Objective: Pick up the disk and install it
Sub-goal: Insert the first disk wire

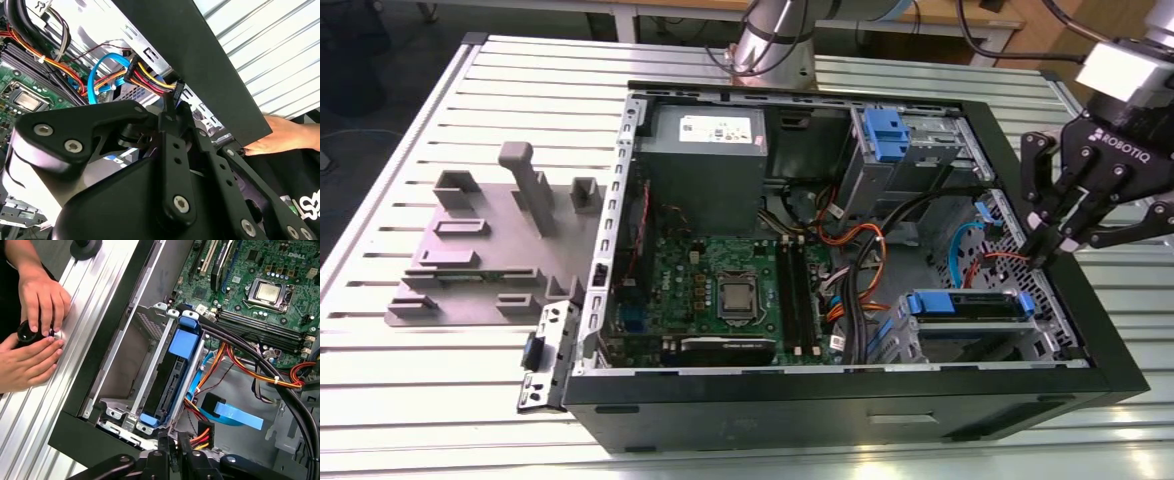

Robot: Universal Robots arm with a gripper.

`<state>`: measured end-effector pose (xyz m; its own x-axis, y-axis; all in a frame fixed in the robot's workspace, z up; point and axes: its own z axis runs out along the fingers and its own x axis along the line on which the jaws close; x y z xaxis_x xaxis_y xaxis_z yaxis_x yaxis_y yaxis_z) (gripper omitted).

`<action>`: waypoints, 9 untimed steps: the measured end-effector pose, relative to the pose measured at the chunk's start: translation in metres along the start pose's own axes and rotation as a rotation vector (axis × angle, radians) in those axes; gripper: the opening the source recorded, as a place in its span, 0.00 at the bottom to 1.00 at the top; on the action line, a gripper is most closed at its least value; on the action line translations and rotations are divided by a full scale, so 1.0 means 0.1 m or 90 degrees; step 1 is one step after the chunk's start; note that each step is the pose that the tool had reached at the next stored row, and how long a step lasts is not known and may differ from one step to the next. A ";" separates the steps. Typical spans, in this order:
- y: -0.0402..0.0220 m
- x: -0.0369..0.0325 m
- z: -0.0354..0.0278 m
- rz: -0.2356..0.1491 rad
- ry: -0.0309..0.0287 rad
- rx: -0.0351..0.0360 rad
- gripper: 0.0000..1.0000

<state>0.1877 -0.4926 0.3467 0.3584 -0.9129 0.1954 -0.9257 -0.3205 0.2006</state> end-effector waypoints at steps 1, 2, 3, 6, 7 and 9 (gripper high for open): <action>-0.001 -0.001 0.002 0.000 0.0000 0.0001 0.22; -0.001 -0.001 0.004 0.000 0.0000 0.0000 0.22; -0.001 -0.001 0.005 0.000 0.0000 0.0000 0.22; -0.002 -0.001 0.007 0.000 0.0001 0.0000 0.28; -0.002 -0.002 0.008 0.000 0.0000 0.0000 0.28; -0.002 -0.002 0.008 0.000 0.0000 0.0000 0.28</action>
<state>0.1878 -0.4926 0.3458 0.3584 -0.9129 0.1954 -0.9258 -0.3205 0.2006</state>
